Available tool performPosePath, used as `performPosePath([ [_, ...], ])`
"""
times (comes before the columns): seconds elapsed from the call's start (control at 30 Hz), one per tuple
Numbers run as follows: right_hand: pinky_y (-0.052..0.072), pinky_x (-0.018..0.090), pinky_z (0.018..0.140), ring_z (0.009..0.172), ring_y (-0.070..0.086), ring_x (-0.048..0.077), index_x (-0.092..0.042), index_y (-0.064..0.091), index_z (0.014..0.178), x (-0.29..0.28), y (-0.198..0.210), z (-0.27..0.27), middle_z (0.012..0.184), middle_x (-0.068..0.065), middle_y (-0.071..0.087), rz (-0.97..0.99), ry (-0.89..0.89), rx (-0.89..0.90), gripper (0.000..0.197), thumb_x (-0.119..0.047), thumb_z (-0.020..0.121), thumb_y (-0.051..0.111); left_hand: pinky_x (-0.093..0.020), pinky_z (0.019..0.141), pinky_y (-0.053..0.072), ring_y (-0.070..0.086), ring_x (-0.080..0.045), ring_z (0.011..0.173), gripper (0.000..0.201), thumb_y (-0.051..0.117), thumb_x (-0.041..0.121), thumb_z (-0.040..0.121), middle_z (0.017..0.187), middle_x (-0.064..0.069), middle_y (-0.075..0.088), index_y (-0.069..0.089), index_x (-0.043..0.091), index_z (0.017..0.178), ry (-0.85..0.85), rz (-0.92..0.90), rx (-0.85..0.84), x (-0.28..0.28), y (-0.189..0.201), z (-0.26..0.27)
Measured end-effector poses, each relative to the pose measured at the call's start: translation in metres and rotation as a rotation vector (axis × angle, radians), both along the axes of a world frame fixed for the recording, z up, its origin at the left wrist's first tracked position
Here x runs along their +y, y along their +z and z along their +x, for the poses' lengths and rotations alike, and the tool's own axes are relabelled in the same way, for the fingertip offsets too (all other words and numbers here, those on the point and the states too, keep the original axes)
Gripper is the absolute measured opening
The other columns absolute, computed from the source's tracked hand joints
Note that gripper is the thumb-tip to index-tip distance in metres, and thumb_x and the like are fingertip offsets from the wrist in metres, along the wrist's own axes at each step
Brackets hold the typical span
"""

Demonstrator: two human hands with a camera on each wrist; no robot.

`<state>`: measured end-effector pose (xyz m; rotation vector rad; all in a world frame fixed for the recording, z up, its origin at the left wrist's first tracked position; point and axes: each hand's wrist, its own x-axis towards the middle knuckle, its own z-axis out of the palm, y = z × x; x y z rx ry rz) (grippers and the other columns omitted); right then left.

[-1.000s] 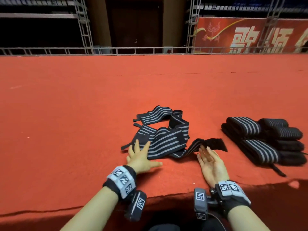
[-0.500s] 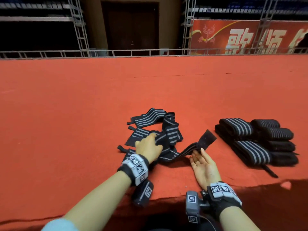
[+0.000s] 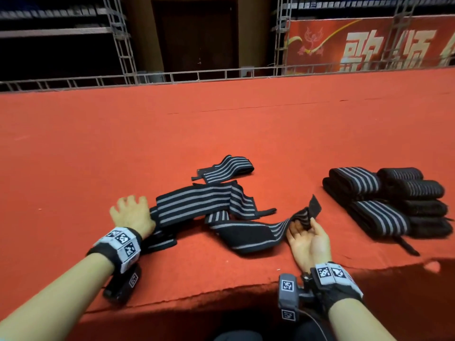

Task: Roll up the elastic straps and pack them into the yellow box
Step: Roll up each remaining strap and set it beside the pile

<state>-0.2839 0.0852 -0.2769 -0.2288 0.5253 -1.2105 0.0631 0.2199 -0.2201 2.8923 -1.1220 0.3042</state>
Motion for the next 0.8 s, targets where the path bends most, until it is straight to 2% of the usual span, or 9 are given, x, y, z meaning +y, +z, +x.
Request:
performPosePath([
  [0.03, 0.055, 0.029, 0.067, 0.067, 0.065, 0.015, -0.015, 0.059, 0.084, 0.0, 0.0, 0.0, 0.067, 0.002, 0.066, -0.012, -0.004, 0.007, 0.031, -0.027, 0.058, 0.071, -0.039, 0.101, 0.036, 0.043, -0.03, 0.126, 0.057, 0.06, 0.021, 0.076, 0.133, -0.007, 0.053, 0.049, 0.02, 0.131, -0.128, -0.049, -0.046, -0.007, 0.002, -0.006],
  [0.1, 0.051, 0.03, 0.072, 0.066, 0.065, 0.014, -0.018, 0.059, 0.086, 0.001, 0.002, 0.0, 0.073, 0.001, 0.065, -0.03, -0.016, 0.039, 0.025, -0.032, 0.069, 0.07, -0.038, 0.098, 0.04, 0.053, -0.03, 0.119, 0.056, 0.055, 0.017, 0.076, 0.126, -0.008, 0.06, 0.049, 0.019, 0.132, -0.275, -0.139, 0.091, -0.024, 0.007, -0.021],
  [0.23, 0.05, 0.027, 0.069, 0.065, 0.063, 0.012, -0.019, 0.06, 0.092, 0.004, 0.005, 0.004, 0.072, -0.001, 0.066, -0.08, -0.019, 0.144, 0.022, -0.037, 0.081, 0.067, -0.039, 0.095, 0.046, 0.057, -0.033, 0.113, 0.046, 0.057, 0.021, 0.08, 0.12, -0.01, 0.064, 0.052, 0.016, 0.126, -0.263, -0.24, 0.409, -0.045, 0.008, -0.035],
  [0.4, 0.05, 0.03, 0.071, 0.08, 0.065, 0.02, -0.012, 0.068, 0.101, 0.021, 0.024, 0.026, 0.094, 0.009, 0.073, -0.407, 0.135, 0.656, 0.032, -0.03, 0.075, 0.076, -0.04, 0.089, 0.044, 0.051, -0.034, 0.111, 0.045, 0.063, 0.047, 0.084, 0.116, -0.012, 0.056, 0.056, 0.012, 0.111, -0.177, -0.197, 0.24, -0.04, -0.002, -0.03],
  [0.5, 0.047, 0.014, 0.075, 0.087, 0.061, 0.006, -0.017, 0.066, 0.102, 0.038, 0.056, 0.061, 0.111, 0.004, 0.06, -0.681, 0.21, 0.82, 0.019, -0.021, 0.084, 0.072, -0.038, 0.083, 0.046, 0.058, -0.033, 0.105, 0.051, 0.058, 0.059, 0.084, 0.115, -0.011, 0.058, 0.056, 0.014, 0.106, -0.081, -0.179, 0.251, -0.033, -0.004, -0.024],
  [0.6, 0.043, 0.02, 0.096, 0.108, 0.055, 0.005, -0.027, 0.065, 0.099, 0.049, 0.095, 0.109, 0.117, -0.006, 0.054, -1.011, 0.332, 1.022, 0.023, -0.026, 0.079, 0.076, -0.031, 0.068, 0.044, 0.064, -0.029, 0.095, 0.035, 0.058, 0.057, 0.084, 0.098, -0.004, 0.068, 0.06, 0.023, 0.082, -0.235, -0.206, 0.265, -0.03, -0.004, -0.027],
  [0.67, 0.042, 0.028, 0.102, 0.114, 0.056, 0.011, -0.019, 0.068, 0.105, 0.048, 0.11, 0.141, 0.123, -0.004, 0.058, -1.115, 0.47, 1.197, 0.029, -0.027, 0.078, 0.075, -0.031, 0.068, 0.044, 0.064, -0.029, 0.096, 0.031, 0.06, 0.057, 0.081, 0.099, -0.002, 0.069, 0.062, 0.026, 0.086, -0.354, -0.256, 0.326, -0.028, -0.003, -0.03],
  [0.73, 0.045, 0.035, 0.096, 0.11, 0.06, 0.022, -0.011, 0.068, 0.103, 0.041, 0.115, 0.165, 0.114, 0.002, 0.064, -1.111, 0.643, 1.369, 0.038, -0.037, 0.076, 0.071, -0.034, 0.073, 0.047, 0.064, -0.03, 0.099, 0.046, 0.056, 0.061, 0.072, 0.103, 0.0, 0.07, 0.065, 0.028, 0.104, -0.421, -0.324, 0.426, -0.023, 0.0, -0.027],
  [0.8, 0.049, 0.036, 0.079, 0.091, 0.065, 0.026, -0.012, 0.066, 0.089, 0.033, 0.112, 0.178, 0.087, 0.002, 0.065, -1.082, 0.773, 1.473, 0.036, -0.044, 0.074, 0.068, -0.033, 0.068, 0.045, 0.063, -0.029, 0.089, 0.045, 0.055, 0.059, 0.067, 0.089, 0.003, 0.068, 0.068, 0.027, 0.097, -0.48, -0.379, 0.49, -0.018, -0.001, -0.019],
])
